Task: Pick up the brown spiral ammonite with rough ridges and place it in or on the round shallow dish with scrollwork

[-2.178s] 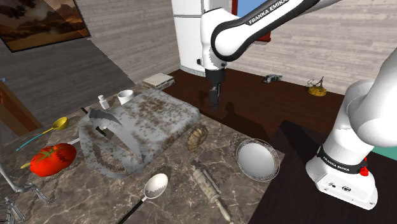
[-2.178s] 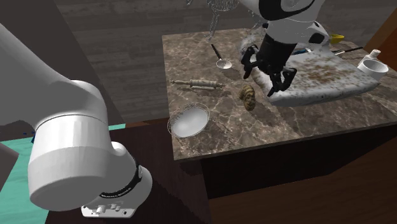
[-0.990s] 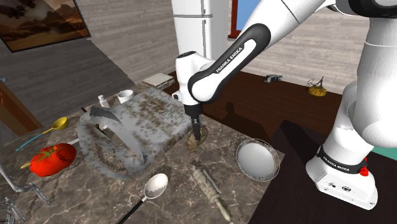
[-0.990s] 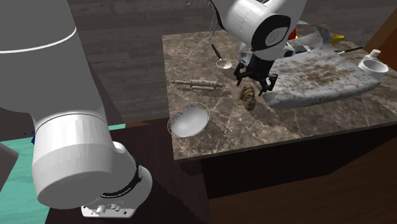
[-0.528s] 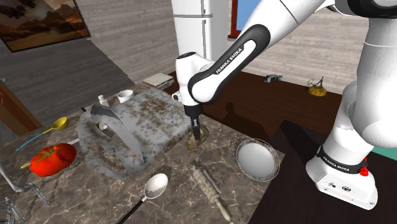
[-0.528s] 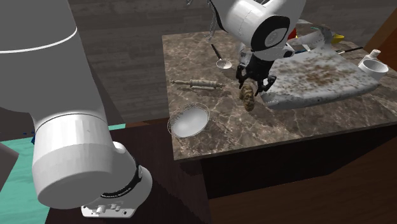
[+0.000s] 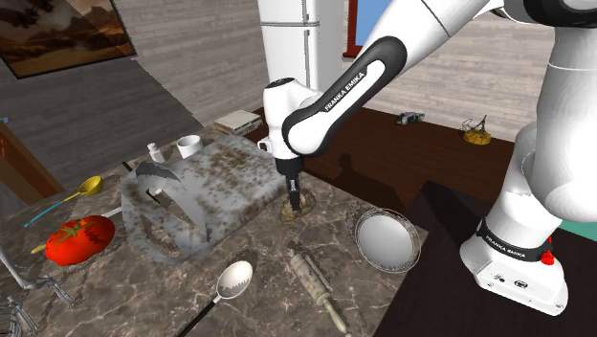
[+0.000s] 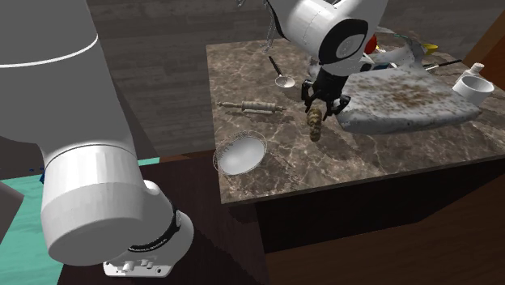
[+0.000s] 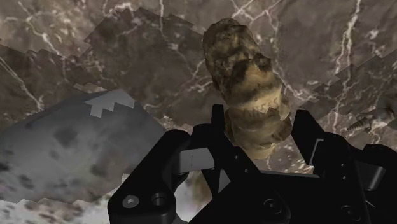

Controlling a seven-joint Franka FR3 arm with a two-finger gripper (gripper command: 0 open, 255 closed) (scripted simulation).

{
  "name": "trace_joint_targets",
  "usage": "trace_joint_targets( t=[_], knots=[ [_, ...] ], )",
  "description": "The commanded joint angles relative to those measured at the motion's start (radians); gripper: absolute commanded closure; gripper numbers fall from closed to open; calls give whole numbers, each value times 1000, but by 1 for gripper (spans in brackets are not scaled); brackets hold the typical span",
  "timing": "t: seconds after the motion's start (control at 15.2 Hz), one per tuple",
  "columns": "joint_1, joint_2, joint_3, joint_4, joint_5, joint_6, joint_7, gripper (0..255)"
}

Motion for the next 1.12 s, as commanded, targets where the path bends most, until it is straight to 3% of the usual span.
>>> trace_joint_targets(
  t=[0.0, 1.06],
  knots=[
    [-3, 0, -2, 1, 0, 0, -6, 255],
    [-8, -123, 0, 78, 13, -200, -4, 255]
  ],
)
